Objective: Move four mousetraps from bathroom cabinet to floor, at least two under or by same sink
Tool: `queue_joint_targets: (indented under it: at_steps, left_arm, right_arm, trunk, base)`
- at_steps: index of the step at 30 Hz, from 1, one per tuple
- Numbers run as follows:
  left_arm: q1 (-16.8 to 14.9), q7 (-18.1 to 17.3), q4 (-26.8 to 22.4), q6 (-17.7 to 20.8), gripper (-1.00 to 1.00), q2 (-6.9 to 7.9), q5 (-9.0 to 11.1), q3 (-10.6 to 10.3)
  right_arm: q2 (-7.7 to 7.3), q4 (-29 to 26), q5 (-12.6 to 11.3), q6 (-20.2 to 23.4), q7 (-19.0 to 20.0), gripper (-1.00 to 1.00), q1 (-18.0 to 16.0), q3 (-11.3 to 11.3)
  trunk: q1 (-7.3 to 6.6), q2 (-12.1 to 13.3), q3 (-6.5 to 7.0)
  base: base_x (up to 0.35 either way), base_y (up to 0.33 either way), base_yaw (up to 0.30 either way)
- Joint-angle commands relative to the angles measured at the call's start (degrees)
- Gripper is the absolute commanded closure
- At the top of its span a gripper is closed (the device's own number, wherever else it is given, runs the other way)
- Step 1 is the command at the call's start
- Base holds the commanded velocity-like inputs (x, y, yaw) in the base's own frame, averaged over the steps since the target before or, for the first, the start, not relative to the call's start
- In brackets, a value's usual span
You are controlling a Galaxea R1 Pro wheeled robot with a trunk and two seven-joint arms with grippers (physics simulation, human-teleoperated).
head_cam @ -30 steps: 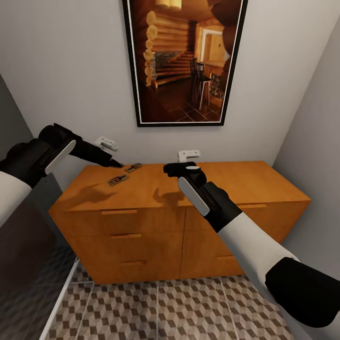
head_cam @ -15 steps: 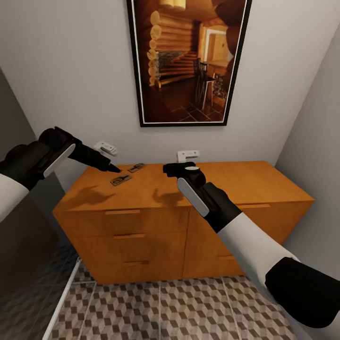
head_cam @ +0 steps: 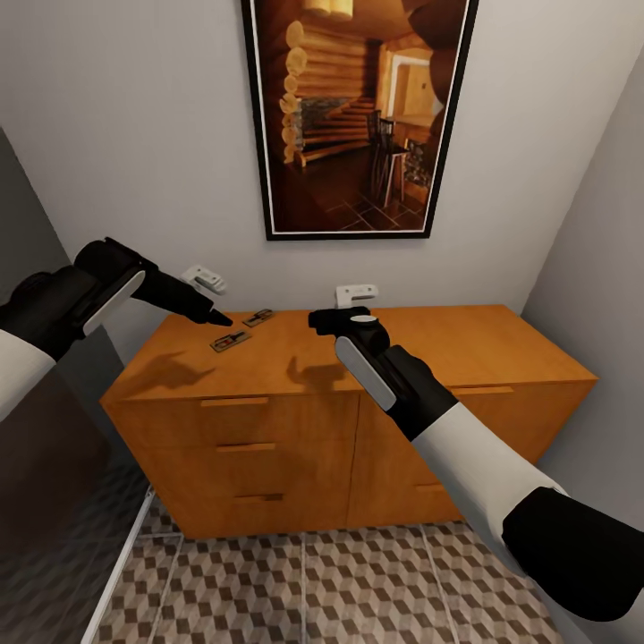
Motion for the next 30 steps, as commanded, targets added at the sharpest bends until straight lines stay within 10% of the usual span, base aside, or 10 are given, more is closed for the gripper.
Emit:
queue_joint_targets:
  at_steps: [1,30]
  left_arm:
    - [-0.09,-0.14,-0.46,0.17,-1.00,0.06,-0.02,-0.16]
    - [-0.01,0.01,-2.18,0.12,-1.00,0.52,-0.41,-1.34]
  right_arm:
    - [-0.01,-0.05,-0.58,0.06,-0.58,-1.00,-0.08,0.15]
    - [-0.09,-0.05,-0.56,0.09,-0.58,-1.00,0.06,0.15]
  trunk:
    - [0.00,-0.03,-0.06]
    - [0.00,-0.03,-0.06]
  base:
    - [0.000,0.000,0.000]
    - [0.107,0.000,0.000]
